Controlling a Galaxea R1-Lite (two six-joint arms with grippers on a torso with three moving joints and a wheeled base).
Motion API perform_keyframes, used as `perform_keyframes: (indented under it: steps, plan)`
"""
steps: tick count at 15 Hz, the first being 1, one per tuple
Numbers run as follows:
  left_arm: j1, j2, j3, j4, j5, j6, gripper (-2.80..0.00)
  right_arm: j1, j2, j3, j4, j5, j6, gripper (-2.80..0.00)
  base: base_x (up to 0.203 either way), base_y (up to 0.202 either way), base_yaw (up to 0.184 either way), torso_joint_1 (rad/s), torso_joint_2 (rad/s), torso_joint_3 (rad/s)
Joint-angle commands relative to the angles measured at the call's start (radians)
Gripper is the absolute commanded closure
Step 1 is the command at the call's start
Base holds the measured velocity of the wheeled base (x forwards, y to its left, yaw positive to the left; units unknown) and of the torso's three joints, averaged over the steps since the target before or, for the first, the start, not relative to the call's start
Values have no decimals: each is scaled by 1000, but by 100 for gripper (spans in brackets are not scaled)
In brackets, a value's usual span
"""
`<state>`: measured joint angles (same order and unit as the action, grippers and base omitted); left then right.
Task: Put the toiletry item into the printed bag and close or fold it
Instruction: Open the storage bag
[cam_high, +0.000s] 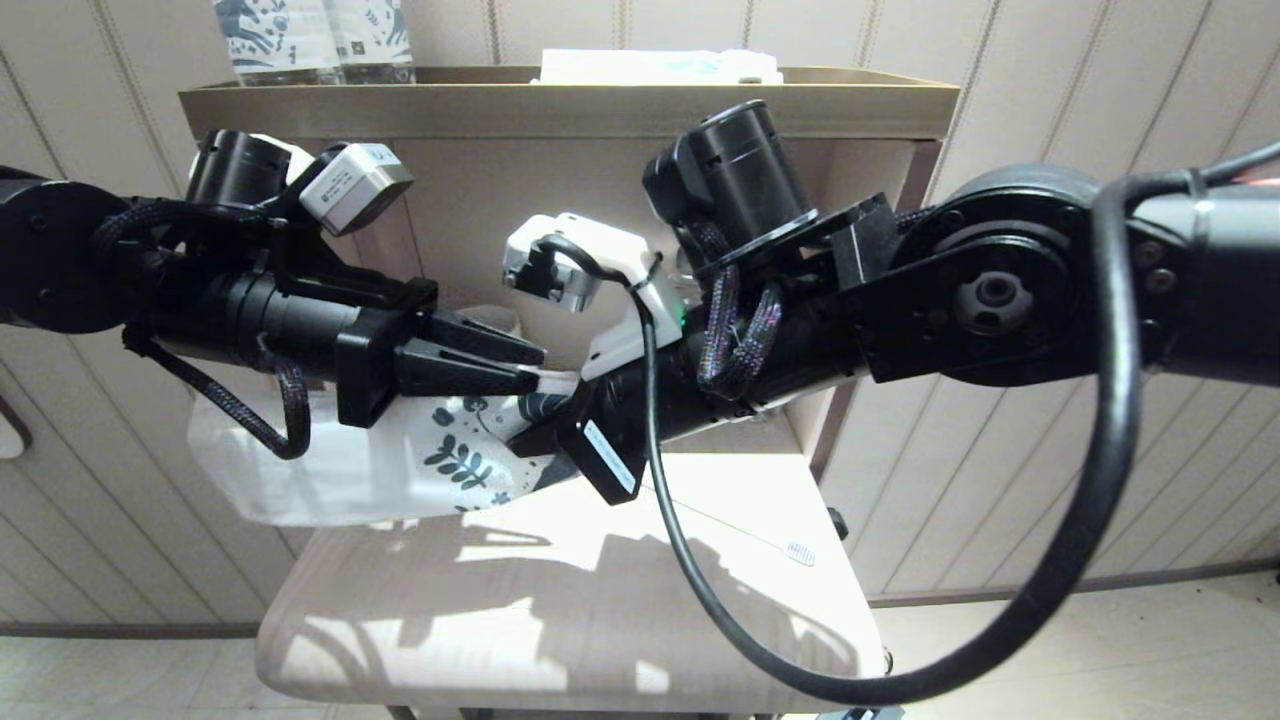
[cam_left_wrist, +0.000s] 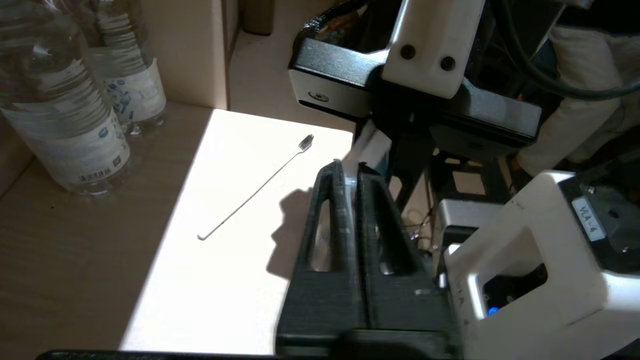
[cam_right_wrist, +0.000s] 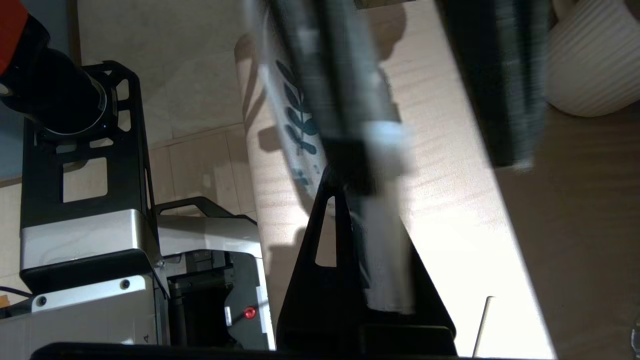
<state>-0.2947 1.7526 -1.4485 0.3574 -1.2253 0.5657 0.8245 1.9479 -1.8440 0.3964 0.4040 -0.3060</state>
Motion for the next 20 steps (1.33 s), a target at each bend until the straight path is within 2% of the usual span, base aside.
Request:
perform_keyframes:
  steps: [1, 10, 20]
  plan:
    - [0, 6, -1, 1, -6, 3, 0, -2, -1, -3, 2, 2, 0, 0, 0, 0, 0, 0, 0, 0]
    - [0, 18, 1, -20, -10, 5, 0, -41, -29, 18, 2, 1, 2, 0, 0, 0, 0, 0, 0, 0]
    - [0, 24, 2, -25, -5, 6, 0, -99, -129, 172, -36, 2, 2, 0, 0, 0, 0, 0, 0, 0]
